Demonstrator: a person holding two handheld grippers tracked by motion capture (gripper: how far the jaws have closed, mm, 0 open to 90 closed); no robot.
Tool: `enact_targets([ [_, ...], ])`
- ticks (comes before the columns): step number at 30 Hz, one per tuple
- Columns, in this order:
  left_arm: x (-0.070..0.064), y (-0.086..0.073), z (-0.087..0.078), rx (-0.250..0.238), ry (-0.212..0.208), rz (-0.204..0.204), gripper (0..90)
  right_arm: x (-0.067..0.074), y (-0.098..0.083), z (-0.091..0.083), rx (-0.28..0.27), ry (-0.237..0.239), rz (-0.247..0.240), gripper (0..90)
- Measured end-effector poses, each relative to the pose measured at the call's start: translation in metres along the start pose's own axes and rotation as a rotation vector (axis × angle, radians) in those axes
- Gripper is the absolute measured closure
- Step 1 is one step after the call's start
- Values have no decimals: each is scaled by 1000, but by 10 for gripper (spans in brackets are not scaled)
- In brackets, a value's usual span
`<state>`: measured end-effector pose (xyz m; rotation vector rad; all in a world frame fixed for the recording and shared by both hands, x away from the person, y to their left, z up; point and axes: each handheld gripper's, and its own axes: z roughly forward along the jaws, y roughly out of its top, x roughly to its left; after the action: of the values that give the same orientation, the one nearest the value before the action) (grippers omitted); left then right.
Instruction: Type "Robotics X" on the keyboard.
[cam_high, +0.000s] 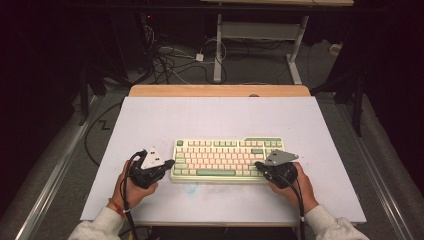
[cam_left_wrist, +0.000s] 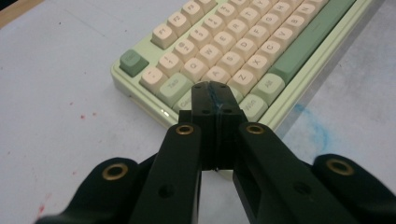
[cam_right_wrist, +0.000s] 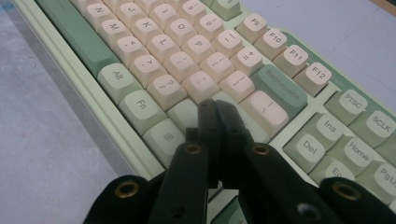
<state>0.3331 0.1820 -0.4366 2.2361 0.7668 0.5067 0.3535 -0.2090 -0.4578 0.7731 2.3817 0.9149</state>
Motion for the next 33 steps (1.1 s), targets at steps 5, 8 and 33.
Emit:
enact_targets([
  [5, -3, 16, 11, 12, -29, 16, 874, 0, 0, 0, -4, -2, -2, 900],
  [8, -6, 26, 19, 32, -46, 30, 874, 1, 0, 0, -5, -5, -3, 900],
  [33, -17, 73, 72, 122, -84, 109, 861, 2, -1, 0, -10, -14, -8, 900],
])
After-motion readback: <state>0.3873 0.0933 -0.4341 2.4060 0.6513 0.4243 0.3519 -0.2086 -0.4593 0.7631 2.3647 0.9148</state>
